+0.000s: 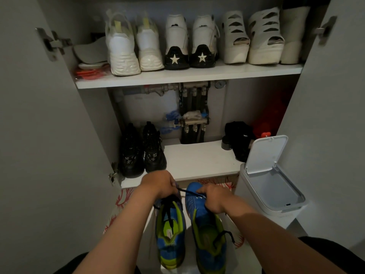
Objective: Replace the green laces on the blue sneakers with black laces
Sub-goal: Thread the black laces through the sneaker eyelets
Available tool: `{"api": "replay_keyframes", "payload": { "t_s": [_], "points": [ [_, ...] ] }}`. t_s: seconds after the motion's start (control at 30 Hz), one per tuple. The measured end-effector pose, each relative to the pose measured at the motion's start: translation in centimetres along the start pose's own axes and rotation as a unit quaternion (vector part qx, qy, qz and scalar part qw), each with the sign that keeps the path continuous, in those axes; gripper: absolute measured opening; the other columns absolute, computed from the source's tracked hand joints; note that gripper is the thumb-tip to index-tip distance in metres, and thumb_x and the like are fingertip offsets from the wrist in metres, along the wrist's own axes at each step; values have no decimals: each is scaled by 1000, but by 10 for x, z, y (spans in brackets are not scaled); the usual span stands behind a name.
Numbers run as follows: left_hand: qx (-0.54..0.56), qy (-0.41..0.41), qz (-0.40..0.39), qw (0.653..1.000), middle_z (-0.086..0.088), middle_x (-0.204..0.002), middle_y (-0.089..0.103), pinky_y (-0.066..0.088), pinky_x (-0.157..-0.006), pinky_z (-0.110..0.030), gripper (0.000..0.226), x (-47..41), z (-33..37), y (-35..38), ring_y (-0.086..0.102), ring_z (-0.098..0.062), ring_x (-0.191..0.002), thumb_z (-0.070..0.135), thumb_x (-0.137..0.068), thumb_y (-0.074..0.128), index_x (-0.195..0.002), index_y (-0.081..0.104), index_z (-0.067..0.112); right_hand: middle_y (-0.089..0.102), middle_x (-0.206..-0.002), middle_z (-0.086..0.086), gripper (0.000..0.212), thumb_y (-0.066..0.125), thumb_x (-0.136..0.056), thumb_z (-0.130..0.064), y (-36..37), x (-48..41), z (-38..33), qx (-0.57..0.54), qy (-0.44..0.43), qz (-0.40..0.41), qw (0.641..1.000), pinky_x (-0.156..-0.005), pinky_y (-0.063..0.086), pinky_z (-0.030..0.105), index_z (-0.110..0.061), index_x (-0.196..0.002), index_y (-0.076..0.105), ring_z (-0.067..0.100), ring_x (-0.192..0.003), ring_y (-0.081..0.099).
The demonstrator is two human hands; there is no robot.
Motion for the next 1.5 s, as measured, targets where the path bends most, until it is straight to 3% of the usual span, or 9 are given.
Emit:
{"api": "replay_keyframes", "payload": {
  "t_s": [0.13,0.33,0.5,0.67,0.8,0.9,1.03,1.37,1.5],
  "points": [
    [153,-130,200,959,6,-86,70,40,-59,-25,19,3,-16,-21,64,-19,-79,34,-92,55,-86,72,30,44,-152,2,64,57,-89,-11,0,0,-1,-3,10,-4,1000,-111,42,36,-32,-149,44,25,-135,47],
    [475,-219,390,758,-7,-72,65,43,-64,-33,22,7,-46,-37,61,-28,-71,28,-90,54,-78,62,10,45,-153,3,63,55,-90,-11,0,1,-2,-5,13,-7,1000,-111,41,36,-32,-149,44,26,-135,47],
    [502,-85,269,818,1,-65,60,42,-57,-25,24,6,-15,-37,53,-13,-62,27,-91,63,-73,65,11,35,-157,7,74,57,-88,-17,-7,3,-13,-8,2,22,1000,-117,32,38,-24,-156,28,28,-143,35],
    [517,23,106,849,-4,-57,47,24,-41,-21,26,12,15,-33,33,-11,-42,22,-92,63,-84,67,-2,38,-153,-3,86,63,-81,-13,-30,7,-48,-356,-92,92,925,-104,42,30,-39,-154,25,16,-137,42],
    [512,52,57,856,2,-52,52,26,-39,-18,19,13,22,-30,35,-7,-38,22,-91,67,-75,70,12,71,-90,0,49,62,-79,0,-51,7,-60,-497,-128,90,854,-72,54,30,-23,-122,63,14,-78,68],
    [482,32,134,865,9,-60,66,35,-42,-13,12,10,15,-31,45,-1,-43,22,-86,72,-77,75,17,51,-49,-9,21,56,-90,-4,-60,7,-53,-519,-76,97,846,-55,47,28,-17,-93,72,9,-46,50],
    [458,-9,147,877,7,-69,70,41,-56,-20,19,5,3,-25,57,-2,-59,21,-94,63,-79,74,19,70,-87,-13,14,61,-90,-24,-69,11,-20,-316,0,213,924,-75,49,27,-26,-88,75,10,-86,63],
    [427,-47,130,894,-6,-111,67,47,-93,-36,29,-6,19,-11,62,-24,-107,24,-100,45,-98,74,23,65,-123,13,32,52,-91,-20,-53,27,18,-3,181,76,981,-84,49,30,-8,-119,62,29,-109,63],
    [482,-25,59,874,-3,-81,63,47,-59,-29,26,-9,37,3,57,-17,-53,20,-99,52,-86,74,21,47,-144,14,54,55,-90,-18,-50,24,5,-17,87,89,992,-108,42,35,-10,-143,48,32,-130,46]
  ]
}}
Point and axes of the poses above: each hand's wrist, its own x-axis away from the middle knuckle, its own y-axis out of the palm, z = x × y, the point moved 2 cm from there along -x, towards the middle knuckle
